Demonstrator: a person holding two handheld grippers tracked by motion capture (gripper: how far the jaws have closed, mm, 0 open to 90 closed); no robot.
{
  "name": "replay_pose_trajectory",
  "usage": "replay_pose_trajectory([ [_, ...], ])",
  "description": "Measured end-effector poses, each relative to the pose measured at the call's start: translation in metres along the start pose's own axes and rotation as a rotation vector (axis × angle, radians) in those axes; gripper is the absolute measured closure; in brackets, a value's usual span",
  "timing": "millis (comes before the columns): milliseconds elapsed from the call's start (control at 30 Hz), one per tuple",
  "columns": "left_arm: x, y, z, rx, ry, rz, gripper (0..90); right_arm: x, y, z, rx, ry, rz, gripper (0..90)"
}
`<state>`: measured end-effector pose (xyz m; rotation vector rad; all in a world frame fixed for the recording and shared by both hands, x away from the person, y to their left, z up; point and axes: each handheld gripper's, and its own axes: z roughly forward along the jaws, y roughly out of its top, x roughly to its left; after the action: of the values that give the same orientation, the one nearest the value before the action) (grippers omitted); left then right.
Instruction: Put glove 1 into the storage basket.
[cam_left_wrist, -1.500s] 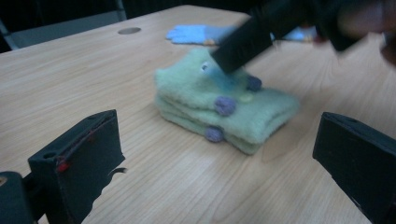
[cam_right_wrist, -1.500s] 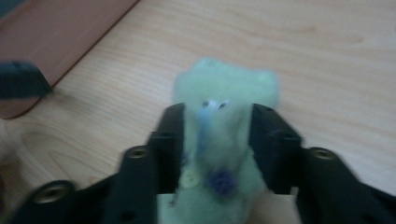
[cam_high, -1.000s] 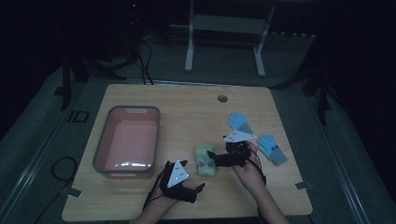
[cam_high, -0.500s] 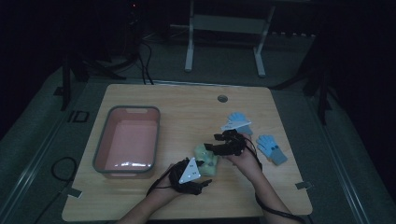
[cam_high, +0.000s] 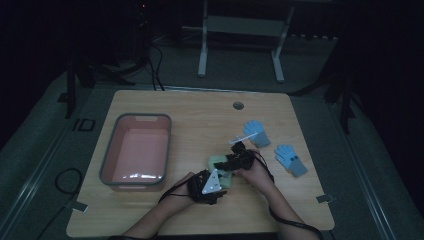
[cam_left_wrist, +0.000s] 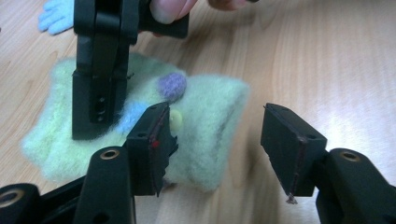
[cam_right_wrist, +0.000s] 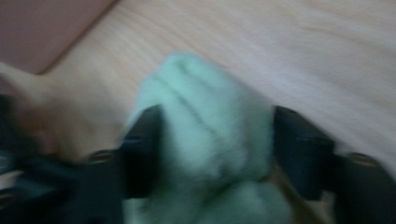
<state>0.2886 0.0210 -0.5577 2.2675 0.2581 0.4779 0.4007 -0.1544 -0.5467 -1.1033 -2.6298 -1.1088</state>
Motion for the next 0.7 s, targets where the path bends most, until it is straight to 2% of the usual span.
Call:
replay_pose_trajectory([
  [67,-0.001,-0.002,0.003,0.005,0.014,0.015,45.4,-0.001,-0.001,0.001,-0.005,0.020,0.010,49.0],
  [133,-0.004,-0.003,0.005,0.019,0.058,0.065,47.5,0.001,-0.002,0.000,0.001,0.022,-0.003,55.3],
  [167,-0.004,-0.003,0.005,0.019,0.058,0.065,50.9,0.002,-0.002,-0.001,0.001,0.020,-0.004,57.8],
  [200,-0.005,-0.003,0.006,0.023,0.075,0.071,54.1,0.003,-0.002,-0.001,0.000,0.016,-0.010,59.7],
  [233,-0.006,-0.001,0.007,0.042,0.102,0.096,58.6,0.004,-0.002,-0.002,0.001,0.011,-0.018,61.5],
  [267,-0.006,0.000,0.007,0.050,0.104,0.101,60.5,0.004,-0.002,-0.002,-0.001,0.008,-0.022,62.7],
  [367,-0.004,0.004,0.006,0.055,0.098,0.083,70.9,0.007,-0.001,-0.004,-0.006,-0.005,-0.028,67.9],
  [433,0.002,0.009,0.004,0.071,0.067,0.036,73.3,0.010,0.001,-0.006,-0.009,-0.008,-0.031,70.2],
  [500,0.005,0.014,0.001,0.074,0.059,0.014,74.3,0.012,0.002,-0.009,-0.013,-0.007,-0.028,71.2],
  [567,0.006,0.017,-0.001,0.081,0.059,0.012,74.6,0.012,0.003,-0.010,-0.016,-0.005,-0.024,71.4],
  [700,0.012,0.027,-0.012,0.089,0.053,0.006,75.0,0.012,0.008,-0.017,-0.043,0.028,0.000,72.1],
])
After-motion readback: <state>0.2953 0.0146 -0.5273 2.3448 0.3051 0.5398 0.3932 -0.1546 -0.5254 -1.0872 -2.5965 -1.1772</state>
